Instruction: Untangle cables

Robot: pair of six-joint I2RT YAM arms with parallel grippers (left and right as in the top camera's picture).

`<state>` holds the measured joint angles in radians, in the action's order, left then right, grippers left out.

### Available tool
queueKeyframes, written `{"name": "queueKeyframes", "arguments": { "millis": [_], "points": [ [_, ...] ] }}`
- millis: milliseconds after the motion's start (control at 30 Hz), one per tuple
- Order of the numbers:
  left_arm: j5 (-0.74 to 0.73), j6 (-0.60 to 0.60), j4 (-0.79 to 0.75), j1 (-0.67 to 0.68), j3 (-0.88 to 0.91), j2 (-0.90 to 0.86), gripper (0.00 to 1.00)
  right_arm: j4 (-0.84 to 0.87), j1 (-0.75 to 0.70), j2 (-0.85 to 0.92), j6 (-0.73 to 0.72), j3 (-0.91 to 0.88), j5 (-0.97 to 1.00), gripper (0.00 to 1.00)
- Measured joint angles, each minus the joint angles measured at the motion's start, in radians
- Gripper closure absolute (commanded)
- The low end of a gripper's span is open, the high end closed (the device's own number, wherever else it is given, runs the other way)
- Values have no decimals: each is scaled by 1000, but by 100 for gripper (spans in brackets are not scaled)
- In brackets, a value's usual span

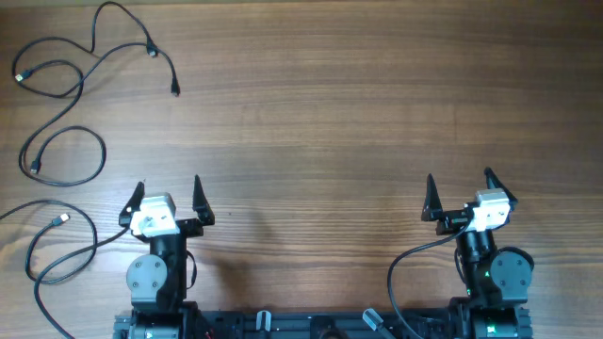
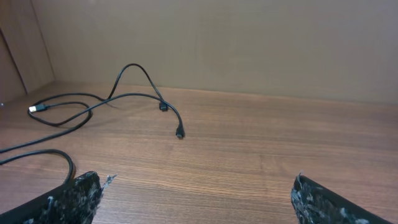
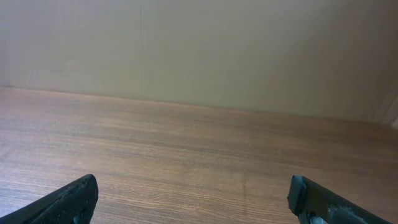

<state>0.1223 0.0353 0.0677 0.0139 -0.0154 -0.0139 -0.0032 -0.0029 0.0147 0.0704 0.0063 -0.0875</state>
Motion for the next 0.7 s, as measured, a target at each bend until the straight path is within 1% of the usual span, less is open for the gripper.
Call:
{"name": "queueKeyframes", "arguments": {
  "millis": [700],
  "points": [
    [-8, 11, 0, 0, 0, 0, 0, 0, 0, 0, 0, 0, 0, 0]
  ]
}}
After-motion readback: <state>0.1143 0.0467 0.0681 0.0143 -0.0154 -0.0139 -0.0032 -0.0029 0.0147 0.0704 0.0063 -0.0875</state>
